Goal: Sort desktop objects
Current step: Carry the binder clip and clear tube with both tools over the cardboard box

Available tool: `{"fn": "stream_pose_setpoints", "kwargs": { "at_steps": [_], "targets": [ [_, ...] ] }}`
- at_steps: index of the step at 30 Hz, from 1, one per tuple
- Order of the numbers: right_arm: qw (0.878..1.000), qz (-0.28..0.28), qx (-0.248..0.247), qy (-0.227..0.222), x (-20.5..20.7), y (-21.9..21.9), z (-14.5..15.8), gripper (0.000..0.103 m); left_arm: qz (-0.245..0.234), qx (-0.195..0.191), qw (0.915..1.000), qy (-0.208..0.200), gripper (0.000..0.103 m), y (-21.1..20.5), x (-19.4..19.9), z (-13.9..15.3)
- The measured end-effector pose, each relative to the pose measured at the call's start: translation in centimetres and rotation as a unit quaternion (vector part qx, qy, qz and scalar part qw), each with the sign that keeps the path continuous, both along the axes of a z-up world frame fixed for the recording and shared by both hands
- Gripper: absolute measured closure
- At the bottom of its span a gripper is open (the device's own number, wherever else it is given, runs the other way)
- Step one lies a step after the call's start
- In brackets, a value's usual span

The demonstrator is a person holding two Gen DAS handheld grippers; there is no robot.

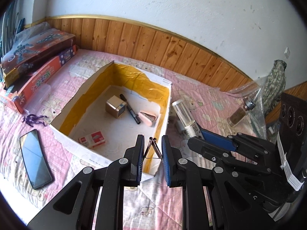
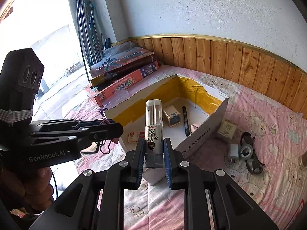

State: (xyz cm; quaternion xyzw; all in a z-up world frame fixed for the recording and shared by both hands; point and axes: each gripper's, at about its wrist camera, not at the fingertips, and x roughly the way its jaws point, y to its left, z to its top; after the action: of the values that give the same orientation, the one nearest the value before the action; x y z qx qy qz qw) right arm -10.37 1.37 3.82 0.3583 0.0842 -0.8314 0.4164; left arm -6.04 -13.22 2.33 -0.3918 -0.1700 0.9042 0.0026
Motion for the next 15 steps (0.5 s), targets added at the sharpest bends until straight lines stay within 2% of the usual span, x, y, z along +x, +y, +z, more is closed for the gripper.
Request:
{"fn": "stream_pose_setpoints", "kwargs": {
  "at_steps": [10, 15],
  "targets": [
    [0.999, 0.022, 0.027, 0.002, -4.1, -4.2, -0.5, 0.082, 0.014, -0.008, 0.9991, -0.04, 0.085, -2.3, -3.8, -1.9],
    [0.999, 0.028, 0.041, -0.003, -6.1, -5.9, -1.3, 0.082, 0.014, 0.007, 0.9977, -0.065, 0.085, -3.3, -5.3, -3.3]
  ]
}}
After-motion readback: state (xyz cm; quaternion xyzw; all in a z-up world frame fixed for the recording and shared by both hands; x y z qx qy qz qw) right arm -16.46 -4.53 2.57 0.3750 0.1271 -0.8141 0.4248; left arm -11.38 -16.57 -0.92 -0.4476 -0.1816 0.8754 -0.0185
